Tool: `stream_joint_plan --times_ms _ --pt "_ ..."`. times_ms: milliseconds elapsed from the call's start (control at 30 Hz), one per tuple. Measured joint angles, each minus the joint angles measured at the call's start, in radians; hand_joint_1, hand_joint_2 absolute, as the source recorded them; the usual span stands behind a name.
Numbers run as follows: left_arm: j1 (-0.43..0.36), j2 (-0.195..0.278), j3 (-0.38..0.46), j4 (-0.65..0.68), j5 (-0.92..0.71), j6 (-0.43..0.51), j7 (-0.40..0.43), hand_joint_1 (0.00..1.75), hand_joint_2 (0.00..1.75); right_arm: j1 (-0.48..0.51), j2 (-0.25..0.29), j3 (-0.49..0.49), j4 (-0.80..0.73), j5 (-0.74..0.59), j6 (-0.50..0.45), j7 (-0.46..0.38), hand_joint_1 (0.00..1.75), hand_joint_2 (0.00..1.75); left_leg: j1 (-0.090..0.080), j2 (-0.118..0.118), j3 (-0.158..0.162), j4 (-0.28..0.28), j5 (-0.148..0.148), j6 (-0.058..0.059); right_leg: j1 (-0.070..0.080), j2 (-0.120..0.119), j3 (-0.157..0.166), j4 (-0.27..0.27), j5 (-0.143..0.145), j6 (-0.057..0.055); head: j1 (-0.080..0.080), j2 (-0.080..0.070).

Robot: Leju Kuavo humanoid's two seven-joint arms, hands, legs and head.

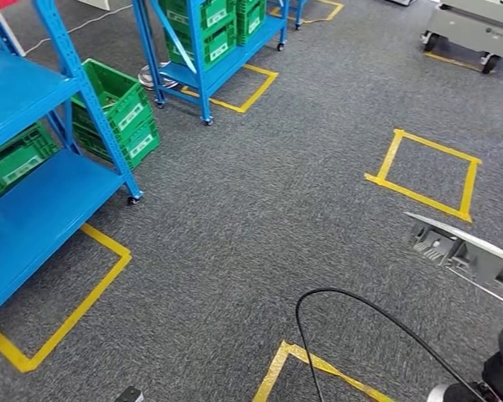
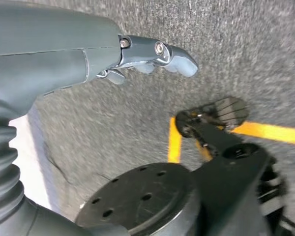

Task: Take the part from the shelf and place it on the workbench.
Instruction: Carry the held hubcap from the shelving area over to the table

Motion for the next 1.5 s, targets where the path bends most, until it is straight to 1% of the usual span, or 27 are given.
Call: stream_joint_plan --times_ms 33,67,133,200,233,300,333,400,467,533,600,667,733,800,833,900,967,1033,1067,1133,1167,1233,1267,1333,1400,1467,1500 --pt "0.001 0.000 -0.001 0.000 0.001 -0.006 -0.001 0.00 1.75 -0.006 -0.002 0.009 0.014 -0.004 -0.004 0.000 1.75 1.75 0.000 0.016 0.000 0.000 0.000 0.000 -0.001 -0.004 -0.004 0.018 -0.001 0.001 0.000 0.000" --pt "0.000 -0.001 -0.002 0.000 0.006 -0.014 -0.003 0.00 1.75 -0.012 -0.004 0.018 0.026 -0.008 -0.009 0.001 1.75 1.75 0.000 0.030 0.000 0.000 -0.001 -0.001 -0.002 -0.009 0.013 -0.004 0.015 0.001 0.000 0.000" --pt "-0.002 -0.002 -0.002 0.000 0.016 -0.028 -0.005 0.00 1.75 -0.021 -0.006 0.030 0.041 -0.018 -0.014 0.001 1.75 1.75 -0.001 0.053 0.004 0.000 -0.004 -0.004 0.000 -0.041 0.090 -0.132 0.066 -0.003 0.000 0.000" --pt "-0.001 -0.002 -0.002 0.000 0.025 -0.036 -0.006 0.00 1.75 -0.029 -0.008 0.038 0.050 -0.022 -0.015 0.000 1.75 1.75 -0.006 0.072 0.008 0.002 -0.007 -0.012 0.006 -0.077 0.150 -0.236 0.092 -0.015 -0.001 0.000" --pt "-0.001 -0.002 -0.001 0.000 0.030 -0.038 -0.005 0.00 1.75 -0.031 -0.009 0.041 0.053 -0.022 -0.015 0.000 1.75 1.75 -0.009 0.081 0.009 0.002 -0.008 -0.017 0.010 -0.083 0.159 -0.254 0.092 -0.021 -0.001 0.000" --pt "-0.001 -0.002 0.003 0.000 0.039 -0.042 -0.005 0.00 1.75 -0.032 -0.009 0.043 0.056 -0.017 -0.012 0.000 1.75 1.75 -0.009 0.097 0.011 0.000 -0.009 -0.028 0.011 -0.058 0.154 -0.256 0.097 -0.035 -0.002 0.000" --pt "-0.001 -0.002 0.005 0.000 0.042 -0.043 -0.006 0.00 1.75 -0.032 -0.009 0.042 0.056 -0.016 -0.009 -0.001 1.75 1.75 -0.007 0.088 0.011 0.003 -0.015 -0.034 0.010 -0.046 0.153 -0.258 0.100 -0.041 -0.002 0.000" --pt "0.001 -0.002 0.010 0.000 0.046 -0.046 -0.007 0.00 1.75 -0.030 -0.009 0.038 0.056 -0.017 -0.003 -0.001 1.75 1.75 -0.004 0.041 -0.012 0.057 -0.056 -0.043 0.005 -0.022 0.152 -0.263 0.107 -0.052 -0.005 0.000" --pt "0.005 -0.003 0.015 0.000 0.047 -0.046 -0.008 0.00 1.75 -0.028 -0.009 0.033 0.056 -0.019 0.002 -0.001 1.75 1.75 -0.003 -0.001 -0.072 0.184 -0.120 -0.045 0.003 0.004 0.149 -0.264 0.109 -0.056 -0.008 0.000" --pt "0.011 -0.003 0.019 0.000 0.047 -0.043 -0.003 0.00 1.75 -0.023 -0.008 0.027 0.055 -0.015 0.007 -0.001 1.75 1.75 -0.002 -0.011 -0.121 0.275 -0.142 -0.046 0.002 0.034 0.147 -0.264 0.110 -0.058 -0.008 0.000" --pt "0.013 -0.002 0.022 0.000 0.047 -0.039 0.004 0.00 1.75 -0.019 -0.007 0.018 0.053 -0.008 0.015 -0.001 1.75 1.75 0.000 -0.017 -0.108 0.231 -0.089 -0.047 -0.001 0.065 0.147 -0.263 0.111 -0.055 -0.009 0.000" --pt "0.013 -0.002 0.024 0.000 0.047 -0.037 0.007 0.00 1.75 -0.018 -0.006 0.011 0.048 -0.003 0.021 -0.001 1.75 1.75 0.010 -0.060 -0.054 0.107 -0.021 -0.050 -0.004 0.096 0.142 -0.256 0.111 -0.046 -0.009 0.000" --pt "0.012 -0.003 0.026 0.000 0.047 -0.037 0.009 0.00 1.75 -0.017 -0.005 0.006 0.042 0.000 0.025 -0.002 1.75 1.75 0.017 -0.101 -0.020 0.032 -0.002 -0.048 -0.006 0.122 0.131 -0.247 0.113 -0.034 -0.010 0.000" --pt "0.011 -0.004 0.028 0.000 0.047 -0.037 0.011 0.00 1.75 -0.014 -0.005 -0.001 0.038 0.000 0.027 -0.002 1.75 1.75 0.014 -0.092 -0.017 0.021 -0.006 -0.035 -0.011 0.146 0.120 -0.250 0.119 -0.020 -0.010 0.000" --pt "0.010 -0.003 0.029 0.000 0.047 -0.036 0.011 0.00 1.75 -0.012 -0.005 -0.004 0.036 0.000 0.027 -0.002 1.75 1.75 0.013 -0.079 -0.017 0.019 -0.004 -0.027 -0.011 0.137 0.115 -0.250 0.120 -0.013 -0.010 0.000" --pt "0.011 -0.003 0.031 -0.001 0.051 -0.036 0.009 0.00 1.75 -0.011 -0.005 -0.009 0.032 0.002 0.031 -0.002 1.75 1.75 0.013 -0.052 -0.015 0.015 -0.001 -0.013 -0.006 0.078 0.088 -0.203 0.094 -0.004 -0.004 0.000" --pt "0.014 -0.001 0.037 -0.001 0.056 -0.034 0.009 0.00 1.75 -0.011 -0.004 -0.016 0.027 0.001 0.042 -0.002 1.75 1.75 0.008 -0.024 -0.014 0.014 -0.002 -0.004 -0.004 0.015 0.031 -0.082 0.035 0.000 0.001 0.000" --pt "0.018 0.001 0.045 -0.001 0.056 -0.029 0.018 0.00 1.75 -0.005 -0.002 -0.030 0.023 -0.003 0.052 -0.002 1.75 1.75 0.003 0.007 -0.014 0.015 -0.004 -0.002 -0.005 -0.001 -0.017 0.018 0.001 0.001 0.001 0.000" --pt "0.019 0.002 0.047 -0.001 0.055 -0.026 0.024 0.00 1.75 -0.001 0.000 -0.038 0.020 -0.005 0.056 -0.002 1.75 1.75 0.002 0.021 -0.013 0.015 -0.006 -0.001 -0.005 -0.003 -0.017 0.022 0.008 -0.001 0.001 0.000" --pt "0.018 0.002 0.051 -0.001 0.054 -0.025 0.028 0.00 1.75 0.007 0.003 -0.054 0.007 0.000 0.059 -0.002 1.75 1.75 0.000 0.047 -0.007 0.015 -0.010 -0.004 -0.003 -0.019 0.042 -0.078 0.062 -0.007 0.001 0.000" --pt "0.018 0.003 0.052 -0.001 0.052 -0.027 0.026 0.00 1.75 0.009 0.004 -0.060 -0.002 0.004 0.059 -0.002 1.75 1.75 -0.003 0.058 -0.004 0.015 -0.013 -0.008 0.003 -0.045 0.081 -0.146 0.083 -0.011 0.002 0.000" --pt "0.018 0.004 0.053 -0.001 0.046 -0.032 0.014 0.00 1.75 0.010 0.006 -0.068 -0.021 0.015 0.059 -0.002 1.75 1.75 -0.008 0.079 0.003 0.015 -0.020 -0.018 0.012 -0.077 0.131 -0.232 0.102 -0.023 0.000 0.000" --pt "0.018 0.005 0.053 -0.001 0.043 -0.035 0.006 0.00 1.75 0.010 0.007 -0.071 -0.026 0.020 0.058 -0.002 1.75 1.75 -0.010 0.089 0.005 0.014 -0.021 -0.022 0.016 -0.079 0.134 -0.241 0.100 -0.028 0.000 0.000" --pt "0.017 0.005 0.053 -0.001 0.037 -0.040 -0.008 0.00 1.75 0.011 0.009 -0.076 -0.033 0.027 0.057 -0.002 1.75 1.75 -0.008 0.104 0.009 0.013 -0.025 -0.032 0.015 -0.050 0.131 -0.246 0.106 -0.040 -0.001 0.000" --pt "0.015 0.006 0.053 -0.001 0.030 -0.041 -0.022 0.00 1.75 0.011 0.010 -0.079 -0.035 0.031 0.056 -0.002 1.75 1.75 -0.005 0.069 -0.002 0.044 -0.052 -0.040 0.010 -0.025 0.132 -0.254 0.113 -0.050 -0.004 0.000" --pt "0.015 0.006 0.053 -0.001 0.024 -0.042 -0.034 0.00 1.75 0.011 0.011 -0.083 -0.037 0.033 0.052 -0.001 1.75 1.75 -0.004 0.013 -0.052 0.150 -0.111 -0.044 0.006 -0.002 0.133 -0.257 0.116 -0.056 -0.010 0.000" --pt "0.018 0.006 0.053 -0.001 0.021 -0.042 -0.038 0.00 1.75 0.012 0.011 -0.086 -0.038 0.033 0.051 -0.001 1.75 1.75 -0.004 -0.001 -0.086 0.216 -0.138 -0.045 0.006 0.011 0.133 -0.257 0.116 -0.058 -0.013 0.000"
